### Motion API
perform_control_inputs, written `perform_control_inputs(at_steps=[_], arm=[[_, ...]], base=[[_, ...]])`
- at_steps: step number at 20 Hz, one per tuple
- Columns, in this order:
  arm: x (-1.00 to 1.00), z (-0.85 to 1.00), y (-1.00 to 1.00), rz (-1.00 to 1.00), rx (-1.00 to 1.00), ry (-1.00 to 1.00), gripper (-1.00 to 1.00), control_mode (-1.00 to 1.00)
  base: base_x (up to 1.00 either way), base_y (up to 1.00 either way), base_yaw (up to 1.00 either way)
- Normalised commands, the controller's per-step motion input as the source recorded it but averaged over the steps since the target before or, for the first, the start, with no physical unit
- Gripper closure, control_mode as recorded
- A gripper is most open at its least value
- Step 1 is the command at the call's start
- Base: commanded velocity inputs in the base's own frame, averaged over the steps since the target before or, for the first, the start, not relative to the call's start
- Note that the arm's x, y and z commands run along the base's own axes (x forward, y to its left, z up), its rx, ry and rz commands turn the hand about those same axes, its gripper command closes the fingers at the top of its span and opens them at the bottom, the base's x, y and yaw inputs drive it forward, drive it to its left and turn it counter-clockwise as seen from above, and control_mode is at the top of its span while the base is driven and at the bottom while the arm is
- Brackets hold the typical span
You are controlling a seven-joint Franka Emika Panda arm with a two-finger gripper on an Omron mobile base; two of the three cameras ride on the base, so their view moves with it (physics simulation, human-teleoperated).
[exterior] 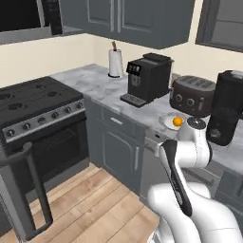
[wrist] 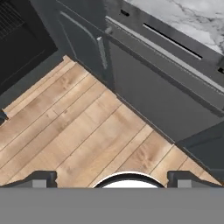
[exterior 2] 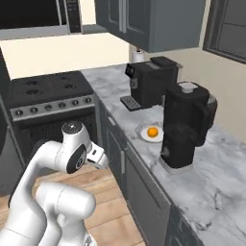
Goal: Pick the orange and tangerine from the fridge and place them on the plate next to the blender to make a fruit smoothie.
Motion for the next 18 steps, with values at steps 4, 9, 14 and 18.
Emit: perform_control_inputs(at_steps=[4,9,14,18], arm=[[0.0,0.0,0.0,0.0,0.0,0.0,-1.0,1.0],[0.0,0.0,0.0,0.0,0.0,0.0,-1.0,1.0],[0.0,0.0,0.0,0.0,0.0,0.0,-1.0,1.0],[0.0,0.0,0.0,0.0,0.0,0.0,-1.0,1.0]], base=[[-0.64,-0.05,0.73],[-0.61,0.0,0.73],[-0.5,0.22,0.72],[-0.42,0.53,0.67]])
